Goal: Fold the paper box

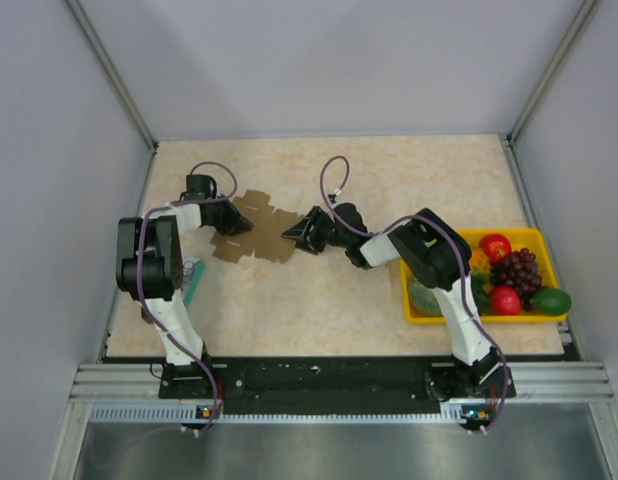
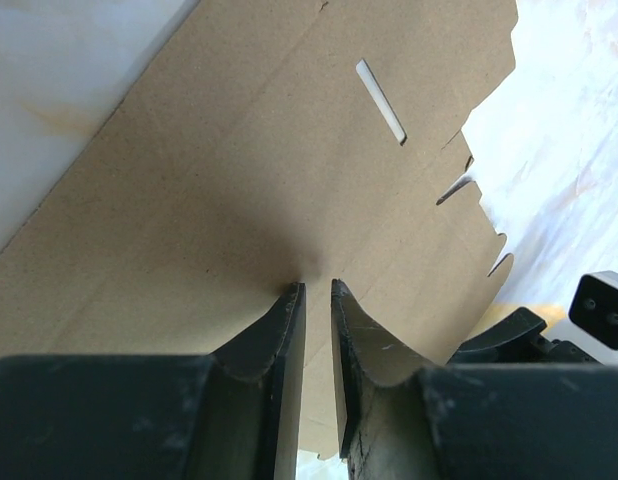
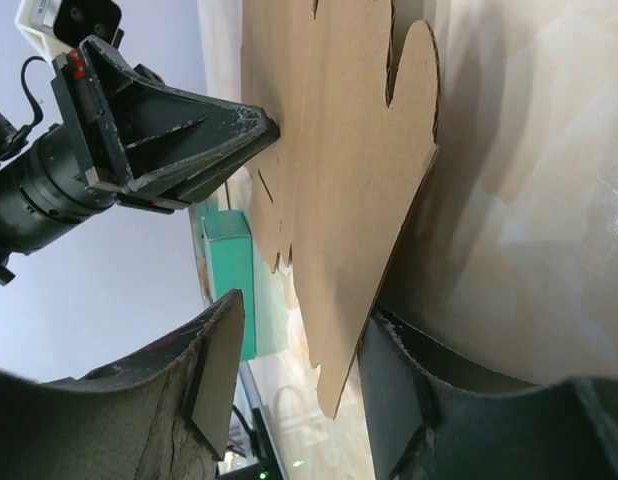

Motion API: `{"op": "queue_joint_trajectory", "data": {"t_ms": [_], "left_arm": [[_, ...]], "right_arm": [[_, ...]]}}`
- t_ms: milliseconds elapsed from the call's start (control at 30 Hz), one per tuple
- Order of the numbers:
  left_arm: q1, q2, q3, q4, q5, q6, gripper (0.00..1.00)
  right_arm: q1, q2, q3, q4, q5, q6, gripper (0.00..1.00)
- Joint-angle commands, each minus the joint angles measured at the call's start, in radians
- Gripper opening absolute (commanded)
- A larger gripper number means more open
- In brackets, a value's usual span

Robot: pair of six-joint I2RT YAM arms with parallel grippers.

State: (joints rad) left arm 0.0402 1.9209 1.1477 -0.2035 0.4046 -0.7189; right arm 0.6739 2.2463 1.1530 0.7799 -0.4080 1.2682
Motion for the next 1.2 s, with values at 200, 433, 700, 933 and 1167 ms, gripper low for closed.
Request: {"op": "queue_joint_trajectory", "data": {"t_ms": [200,433,700,933,1167], "left_arm": [[-0.028,-0.095,-0.048,-0.014,0.033,0.010,0.23],[-0.026,-0.439,-0.198,0.065,0.117,0.070,0.64],[-0.014,-0.828,-0.394,0.090,0.230,0.110,0.85],[0.018,-0.933,-0.413,0.090,0.293,0.101,0.92],[0.032,-0.869,-0.394,0.337,0.569,-0.059,0.86]], "right_arm": [[0.016,-0.004,0.059,-0.056,0.025,-0.038,0.03],[-0.033,-0.158,-0.050,-0.050,-0.026,-0.062,0.00],[-0.148,-0.465,-0.252,-0.047,-0.192,-0.161,0.00],[-0.276,-0.733,-0.433,-0.045,-0.440,-0.247,0.00],[-0.301,-1.039,-0.552,-0.243,-0.462,-0.371,0.00]]}}
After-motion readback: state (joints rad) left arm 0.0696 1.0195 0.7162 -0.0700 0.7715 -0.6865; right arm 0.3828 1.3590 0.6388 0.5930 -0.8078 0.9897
